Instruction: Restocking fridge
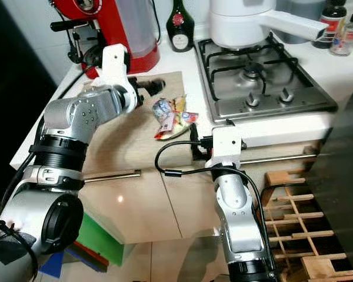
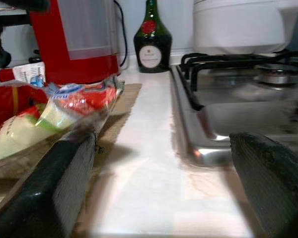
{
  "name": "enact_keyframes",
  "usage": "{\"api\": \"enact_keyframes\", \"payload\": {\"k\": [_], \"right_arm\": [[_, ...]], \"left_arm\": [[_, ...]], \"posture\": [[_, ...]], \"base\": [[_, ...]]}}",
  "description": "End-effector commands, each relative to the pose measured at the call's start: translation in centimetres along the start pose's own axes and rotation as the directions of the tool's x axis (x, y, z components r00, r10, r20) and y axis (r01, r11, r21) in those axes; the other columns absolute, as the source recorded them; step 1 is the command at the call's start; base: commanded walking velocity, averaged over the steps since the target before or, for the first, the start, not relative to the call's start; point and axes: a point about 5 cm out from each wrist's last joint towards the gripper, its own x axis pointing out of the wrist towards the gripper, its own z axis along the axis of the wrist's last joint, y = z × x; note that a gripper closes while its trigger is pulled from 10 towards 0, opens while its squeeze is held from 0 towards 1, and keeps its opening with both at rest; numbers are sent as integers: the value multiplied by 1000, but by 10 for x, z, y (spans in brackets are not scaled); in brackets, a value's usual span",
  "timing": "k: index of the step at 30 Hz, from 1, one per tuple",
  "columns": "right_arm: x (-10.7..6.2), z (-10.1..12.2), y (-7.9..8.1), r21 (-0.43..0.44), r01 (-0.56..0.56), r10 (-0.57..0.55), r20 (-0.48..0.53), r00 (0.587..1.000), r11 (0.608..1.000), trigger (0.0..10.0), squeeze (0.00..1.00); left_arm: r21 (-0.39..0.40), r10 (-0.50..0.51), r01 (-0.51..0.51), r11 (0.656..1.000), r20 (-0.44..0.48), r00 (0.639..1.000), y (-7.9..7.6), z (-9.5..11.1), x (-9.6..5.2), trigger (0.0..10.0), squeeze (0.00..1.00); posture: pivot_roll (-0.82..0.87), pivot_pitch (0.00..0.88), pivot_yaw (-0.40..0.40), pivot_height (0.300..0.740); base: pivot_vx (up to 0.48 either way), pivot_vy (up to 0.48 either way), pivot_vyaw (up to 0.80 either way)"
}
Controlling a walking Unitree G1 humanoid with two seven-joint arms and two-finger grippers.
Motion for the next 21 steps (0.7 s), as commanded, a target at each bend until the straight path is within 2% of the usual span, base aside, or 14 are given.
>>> {"api": "enact_keyframes", "payload": {"k": [1, 4, 7, 8, 13, 21], "right_arm": [[2, 1, 7, 6, -21, 21, 10, 1000, 1000, 10000, 0], [2, 0, 9, 5, -34, 34, 6, 999, 999, 10000, 0], [3, 0, 9, 5, -38, 38, 6, 999, 999, 10000, 0], [3, 0, 10, 1, -45, 45, 7, 999, 999, 10000, 0], [5, 1, 8, -9, -55, 55, 11, 998, 998, 10000, 0], [7, 1, 8, -11, -60, 60, 10, 998, 998, 10000, 0]], "left_arm": [[13, 1, -1, 1000, 11, 1000, 0, 4, -4, 10000, 0], [-74, -13, 6, 997, -95, 995, -6, -9, -12, 10000, 0], [-98, -22, 10, 995, -120, 992, -7, -13, -14, 10000, 0], [-137, -37, 18, 990, -138, 990, -10, -18, -15, 10000, 0], [-234, -88, 56, 971, -128, 988, -23, -18, -21, 10000, 0], [-274, -94, 54, 960, -135, 986, -27, -15, -27, 10000, 0]], "posture": [[-107, 0, 193, 740], [-93, 0, 175, 740], [-93, 0, 175, 740], [-90, 0, 167, 740], [-92, 0, 158, 740], [-89, 0, 154, 740]], "base": [[0, 0, 0], [0, 0, 0], [0, 0, 0], [0, 0, 0], [0, 0, 0], [0, 0, 0]]}}
